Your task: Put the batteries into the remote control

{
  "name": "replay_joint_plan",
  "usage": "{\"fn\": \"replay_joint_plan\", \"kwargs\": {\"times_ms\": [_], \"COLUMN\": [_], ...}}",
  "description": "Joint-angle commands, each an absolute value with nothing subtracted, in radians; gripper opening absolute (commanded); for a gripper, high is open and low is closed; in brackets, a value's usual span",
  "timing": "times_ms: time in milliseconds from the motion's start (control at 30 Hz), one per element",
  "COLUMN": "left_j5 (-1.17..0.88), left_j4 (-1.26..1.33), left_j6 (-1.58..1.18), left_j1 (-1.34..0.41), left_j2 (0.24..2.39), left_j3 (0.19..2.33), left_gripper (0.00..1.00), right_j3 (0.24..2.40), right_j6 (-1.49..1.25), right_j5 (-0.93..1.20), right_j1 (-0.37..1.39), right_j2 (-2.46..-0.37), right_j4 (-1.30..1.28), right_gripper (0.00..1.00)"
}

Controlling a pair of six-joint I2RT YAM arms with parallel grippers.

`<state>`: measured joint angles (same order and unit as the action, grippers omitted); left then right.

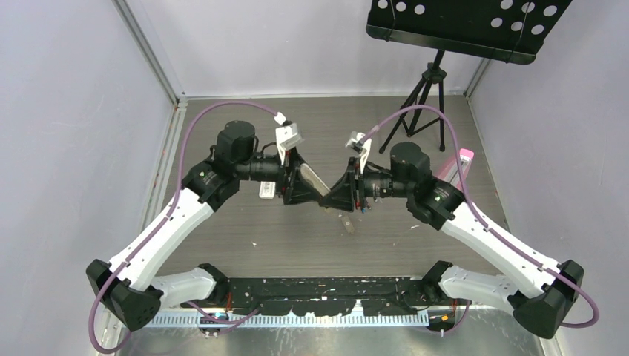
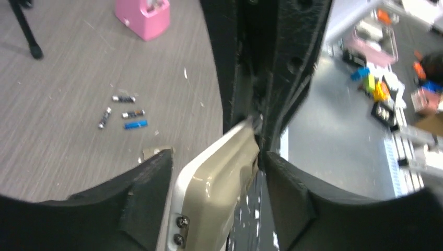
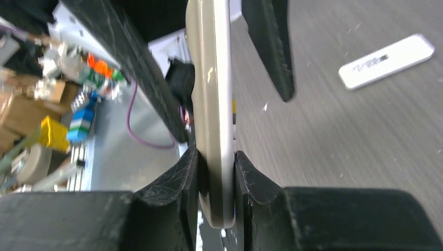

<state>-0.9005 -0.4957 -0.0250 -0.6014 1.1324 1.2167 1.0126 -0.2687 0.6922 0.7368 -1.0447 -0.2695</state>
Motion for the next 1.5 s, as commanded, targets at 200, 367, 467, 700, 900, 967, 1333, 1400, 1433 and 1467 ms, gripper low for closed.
{"fn": "replay_joint_plan", "kwargs": {"times_ms": [200, 367, 467, 700, 900, 967, 1333, 1400, 1433, 1467], "left_j5": [-0.517, -0.492, -0.49, -0.547, -0.652, -0.676, -0.515, -0.363, -0.283, -0.215], "left_j4": [0.396, 0.507, 0.536, 0.597, 0.621, 0.622, 0.24, 0.093, 0.042, 0.01], "left_j6": [-0.821, -0.886, -0.903, -0.943, -0.971, -0.977, -0.657, -0.556, -0.52, -0.492], "left_j1": [-0.606, -0.605, -0.604, -0.598, -0.59, -0.586, -0.573, -0.572, -0.571, -0.571], "left_j2": [1.091, 1.085, 1.075, 1.076, 1.109, 1.116, 1.071, 1.054, 1.048, 1.046], "left_j3": [1.007, 0.967, 0.947, 0.946, 0.982, 0.991, 0.988, 0.979, 0.967, 0.953], "left_gripper": [0.8, 0.8, 0.76, 0.63, 0.31, 0.19, 0.0, 0.0, 0.0, 0.0], "right_j3": [0.886, 0.853, 0.835, 0.775, 0.769, 0.769, 0.836, 0.851, 0.856, 0.858], "right_j6": [-0.62, -0.66, -0.699, -0.823, -0.927, -0.948, -0.801, -0.74, -0.72, -0.706], "right_j5": [0.489, 0.463, 0.428, 0.427, 0.491, 0.516, 0.377, 0.286, 0.24, 0.195], "right_j1": [0.736, 0.736, 0.736, 0.71, 0.671, 0.66, 0.617, 0.614, 0.614, 0.614], "right_j2": [-0.966, -0.968, -0.969, -0.993, -1.023, -1.031, -0.973, -0.941, -0.929, -0.92], "right_j4": [0.29, 0.352, 0.39, 0.526, 0.613, 0.63, 0.216, 0.062, -0.02, -0.086], "right_gripper": [0.0, 0.0, 0.0, 0.0, 0.0, 0.0, 0.71, 0.73, 0.73, 0.73]}}
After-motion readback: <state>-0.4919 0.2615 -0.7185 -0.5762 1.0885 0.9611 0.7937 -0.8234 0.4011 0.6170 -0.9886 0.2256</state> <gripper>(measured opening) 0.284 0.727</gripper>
